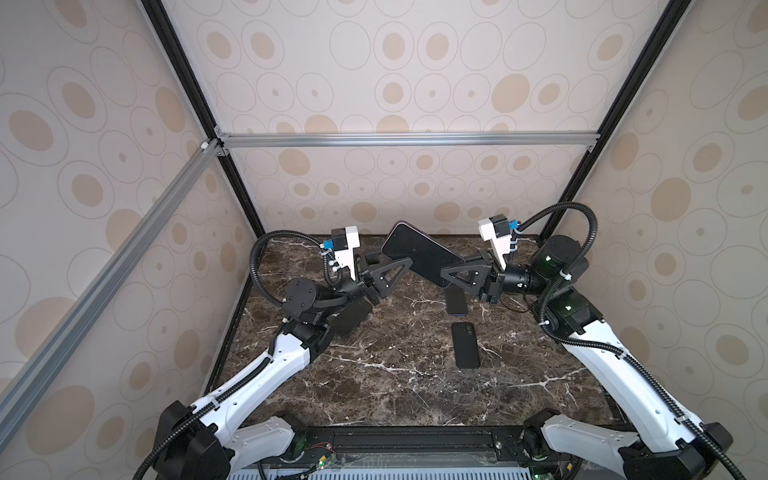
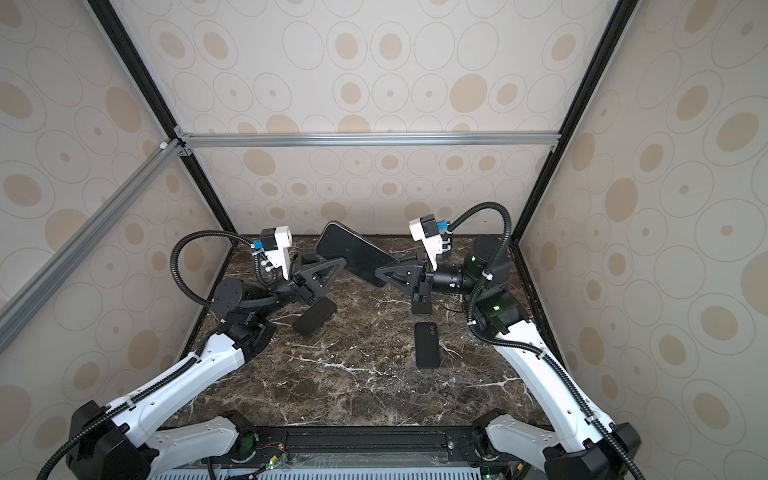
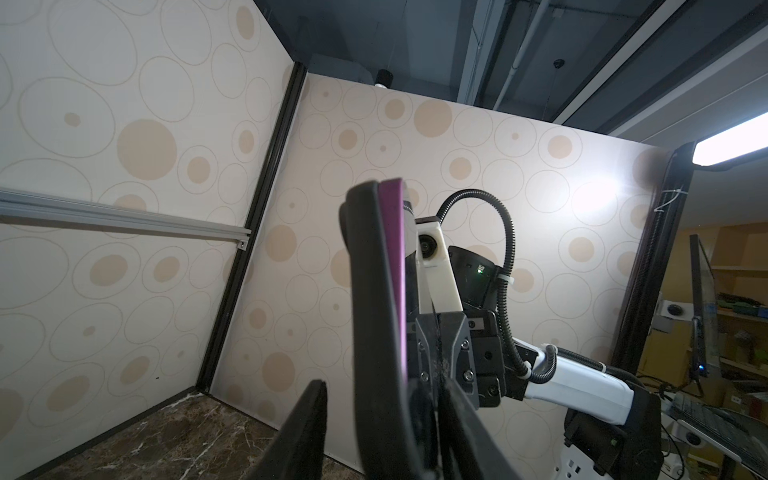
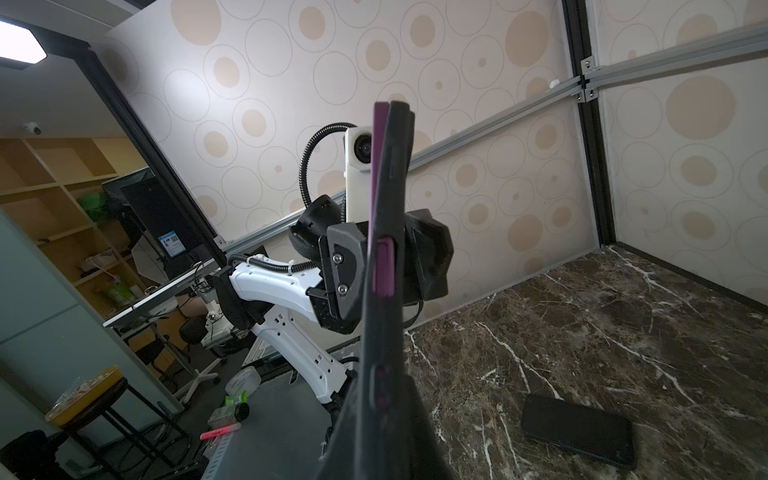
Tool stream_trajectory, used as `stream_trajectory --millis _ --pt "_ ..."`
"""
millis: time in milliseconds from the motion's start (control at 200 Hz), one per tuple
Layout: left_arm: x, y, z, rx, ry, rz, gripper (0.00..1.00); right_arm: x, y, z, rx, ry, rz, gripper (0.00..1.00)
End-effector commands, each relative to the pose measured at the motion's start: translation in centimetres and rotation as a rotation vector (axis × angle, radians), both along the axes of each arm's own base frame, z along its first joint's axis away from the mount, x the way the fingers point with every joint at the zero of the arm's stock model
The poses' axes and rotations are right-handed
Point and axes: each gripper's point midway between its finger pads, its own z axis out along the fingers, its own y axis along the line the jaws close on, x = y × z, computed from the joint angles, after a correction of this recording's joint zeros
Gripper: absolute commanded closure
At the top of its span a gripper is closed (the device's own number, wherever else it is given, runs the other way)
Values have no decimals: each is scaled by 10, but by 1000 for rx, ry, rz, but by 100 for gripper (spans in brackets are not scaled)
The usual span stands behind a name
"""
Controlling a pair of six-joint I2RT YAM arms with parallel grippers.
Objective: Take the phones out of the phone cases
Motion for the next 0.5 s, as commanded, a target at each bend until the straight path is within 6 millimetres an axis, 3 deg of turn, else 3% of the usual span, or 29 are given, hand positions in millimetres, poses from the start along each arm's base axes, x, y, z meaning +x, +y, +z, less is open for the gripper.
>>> stream_trajectory --millis 0,495 --pt "-14 5 23 -3 -95 -17 58 -22 -6 20 4 -111 60 100" --pt "-20 8 26 -13 -116 -55 59 -23 -26 11 -72 -110 40 100"
